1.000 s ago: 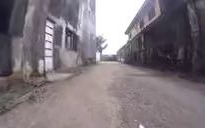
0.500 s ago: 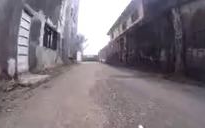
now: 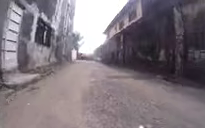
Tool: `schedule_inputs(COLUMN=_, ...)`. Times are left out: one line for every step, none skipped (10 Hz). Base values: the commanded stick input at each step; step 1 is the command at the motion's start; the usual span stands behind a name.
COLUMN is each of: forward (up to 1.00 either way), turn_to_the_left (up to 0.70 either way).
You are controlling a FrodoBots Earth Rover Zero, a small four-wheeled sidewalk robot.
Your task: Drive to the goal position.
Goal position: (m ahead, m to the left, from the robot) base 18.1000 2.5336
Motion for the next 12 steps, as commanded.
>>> schedule_inputs(forward=0.50, turn_to_the_left=0.00)
schedule_inputs(forward=0.50, turn_to_the_left=0.00)
schedule_inputs(forward=0.50, turn_to_the_left=0.00)
schedule_inputs(forward=0.50, turn_to_the_left=0.00)
schedule_inputs(forward=0.50, turn_to_the_left=0.00)
schedule_inputs(forward=0.50, turn_to_the_left=0.00)
schedule_inputs(forward=0.50, turn_to_the_left=0.37)
schedule_inputs(forward=0.50, turn_to_the_left=0.50)
schedule_inputs(forward=0.50, turn_to_the_left=0.34)
schedule_inputs(forward=0.50, turn_to_the_left=0.11)
schedule_inputs(forward=0.50, turn_to_the_left=0.00)
schedule_inputs(forward=0.50, turn_to_the_left=0.00)
